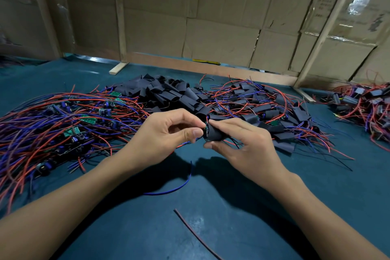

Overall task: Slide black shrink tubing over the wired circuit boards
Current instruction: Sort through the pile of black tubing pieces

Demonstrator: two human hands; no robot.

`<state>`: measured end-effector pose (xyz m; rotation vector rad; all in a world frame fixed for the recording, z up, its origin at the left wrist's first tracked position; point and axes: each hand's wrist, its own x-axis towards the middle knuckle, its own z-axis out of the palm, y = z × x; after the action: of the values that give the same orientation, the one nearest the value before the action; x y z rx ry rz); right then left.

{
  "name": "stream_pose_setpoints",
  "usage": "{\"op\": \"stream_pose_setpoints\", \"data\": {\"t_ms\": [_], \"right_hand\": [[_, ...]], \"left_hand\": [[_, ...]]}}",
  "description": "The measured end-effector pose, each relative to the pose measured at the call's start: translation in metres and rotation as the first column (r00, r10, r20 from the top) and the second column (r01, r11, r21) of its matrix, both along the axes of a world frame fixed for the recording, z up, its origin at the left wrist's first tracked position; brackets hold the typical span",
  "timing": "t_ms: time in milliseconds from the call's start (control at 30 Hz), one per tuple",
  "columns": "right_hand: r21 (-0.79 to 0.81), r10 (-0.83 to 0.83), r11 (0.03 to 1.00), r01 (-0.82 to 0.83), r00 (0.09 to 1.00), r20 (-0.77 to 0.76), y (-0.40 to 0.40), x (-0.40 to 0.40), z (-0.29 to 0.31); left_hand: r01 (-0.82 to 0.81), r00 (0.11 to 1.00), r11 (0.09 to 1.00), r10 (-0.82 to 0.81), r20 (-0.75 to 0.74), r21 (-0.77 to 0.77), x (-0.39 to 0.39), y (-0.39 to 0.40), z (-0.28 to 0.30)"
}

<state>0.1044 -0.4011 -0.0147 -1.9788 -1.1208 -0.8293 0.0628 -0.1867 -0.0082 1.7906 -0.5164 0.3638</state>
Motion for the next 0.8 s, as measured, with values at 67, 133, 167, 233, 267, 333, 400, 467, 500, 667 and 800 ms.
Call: {"op": "stream_pose_setpoints", "data": {"t_ms": [67, 133, 167, 233, 267, 333, 400, 467, 500, 667, 800], "right_hand": [[0.009, -0.004, 1.000, 0.004, 1.000, 0.009, 0.000, 0.000, -0.001], [0.016, -0.002, 1.000, 0.002, 1.000, 0.012, 0.001, -0.001, -0.001], [0.013, 0.004, 1.000, -0.004, 1.000, 0.010, 0.000, -0.001, -0.001], [0.000, 0.021, 1.000, -0.021, 1.000, 0.021, 0.000, -0.001, -0.001], [-0.004, 0.028, 1.000, -0.028, 0.999, 0.028, 0.000, -0.001, -0.001], [0.000, 0.041, 0.999, -0.041, 0.999, 0.035, 0.002, -0.002, -0.001], [-0.001, 0.059, 0.998, -0.059, 0.997, 0.042, 0.004, -0.003, -0.001], [-0.002, 0.073, 0.997, -0.073, 0.996, 0.047, 0.006, -0.004, -0.001], [0.002, 0.078, 0.997, -0.079, 0.996, 0.044, 0.005, -0.003, -0.001], [0.032, 0.053, 0.998, -0.054, 0.998, 0.044, 0.004, 0.001, -0.004], [0.022, 0.016, 1.000, -0.017, 0.999, 0.027, 0.004, 0.004, -0.008]], "left_hand": [[-0.003, 0.999, 1.000, 0.003, 0.035, 0.021, 0.000, 0.001, -0.001], [-0.015, 0.998, 0.999, 0.012, 0.065, 0.042, 0.001, 0.001, -0.001], [-0.024, 0.997, 0.999, 0.021, 0.070, 0.048, 0.001, 0.002, -0.001], [-0.035, 0.998, 0.998, 0.031, 0.059, 0.052, 0.002, 0.003, -0.002], [-0.037, 0.998, 0.998, 0.034, 0.052, 0.058, 0.002, 0.002, -0.002], [-0.038, 0.999, 0.998, 0.035, 0.038, 0.057, 0.002, 0.002, -0.002], [-0.016, 1.000, 1.000, 0.016, 0.004, 0.002, 0.001, 0.000, -0.003], [0.000, 1.000, 1.000, 0.000, -0.002, -0.028, 0.000, -0.002, -0.004], [0.001, 1.000, 1.000, 0.000, 0.008, -0.029, -0.001, -0.003, -0.004], [-0.047, 0.996, 0.998, 0.043, 0.083, 0.044, 0.002, -0.006, -0.008], [-0.049, 0.983, 0.971, 0.006, 0.183, 0.232, 0.006, 0.000, -0.011]]}}
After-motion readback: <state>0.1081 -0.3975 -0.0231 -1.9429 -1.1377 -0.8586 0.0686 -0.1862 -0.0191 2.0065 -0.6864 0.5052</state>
